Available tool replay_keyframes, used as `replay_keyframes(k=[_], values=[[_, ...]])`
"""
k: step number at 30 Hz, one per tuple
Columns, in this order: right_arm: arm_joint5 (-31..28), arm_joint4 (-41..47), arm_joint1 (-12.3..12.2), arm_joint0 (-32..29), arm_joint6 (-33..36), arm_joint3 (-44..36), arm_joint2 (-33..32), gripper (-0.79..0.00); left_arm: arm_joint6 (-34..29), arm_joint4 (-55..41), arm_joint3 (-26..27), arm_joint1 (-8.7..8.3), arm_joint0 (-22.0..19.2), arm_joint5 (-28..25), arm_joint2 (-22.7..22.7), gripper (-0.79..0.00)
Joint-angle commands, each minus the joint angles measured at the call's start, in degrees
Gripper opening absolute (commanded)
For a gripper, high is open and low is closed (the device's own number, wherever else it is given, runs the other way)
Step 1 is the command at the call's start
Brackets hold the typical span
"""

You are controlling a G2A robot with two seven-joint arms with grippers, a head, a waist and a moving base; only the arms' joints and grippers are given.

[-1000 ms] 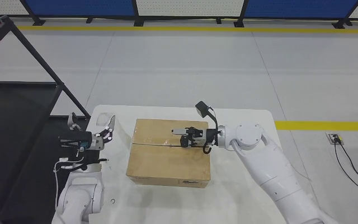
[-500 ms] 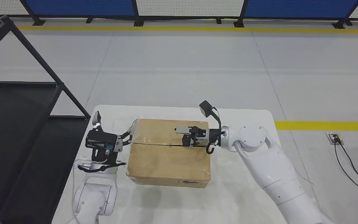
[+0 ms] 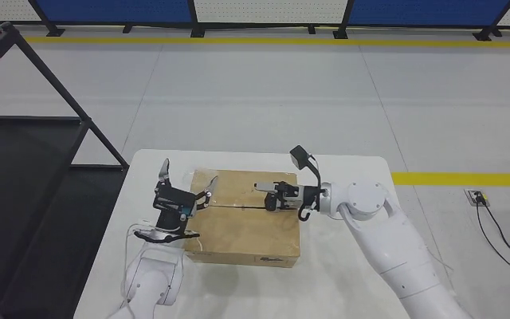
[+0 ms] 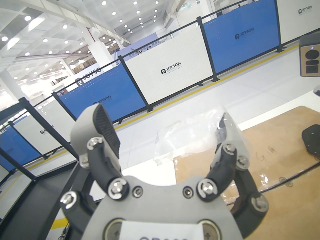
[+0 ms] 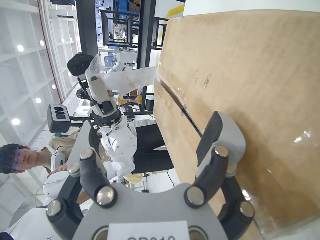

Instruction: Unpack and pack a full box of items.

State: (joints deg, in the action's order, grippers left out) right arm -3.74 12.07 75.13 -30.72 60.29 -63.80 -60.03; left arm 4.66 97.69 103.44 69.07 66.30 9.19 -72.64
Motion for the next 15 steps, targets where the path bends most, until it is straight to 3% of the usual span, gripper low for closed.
replay_keyframes(k=[1, 15], values=[[0.16, 0.03, -0.09, -0.19, 0.02, -0.2, -0.16, 0.0, -0.12, 0.64, -0.24, 0.13, -0.17, -0.28, 0.46, 0.0], [0.4, 0.43, -0.65, -1.39, -0.51, -1.22, -1.2, 0.0, -1.12, 4.91, -3.26, 1.1, -2.08, -2.6, 3.85, 0.0]])
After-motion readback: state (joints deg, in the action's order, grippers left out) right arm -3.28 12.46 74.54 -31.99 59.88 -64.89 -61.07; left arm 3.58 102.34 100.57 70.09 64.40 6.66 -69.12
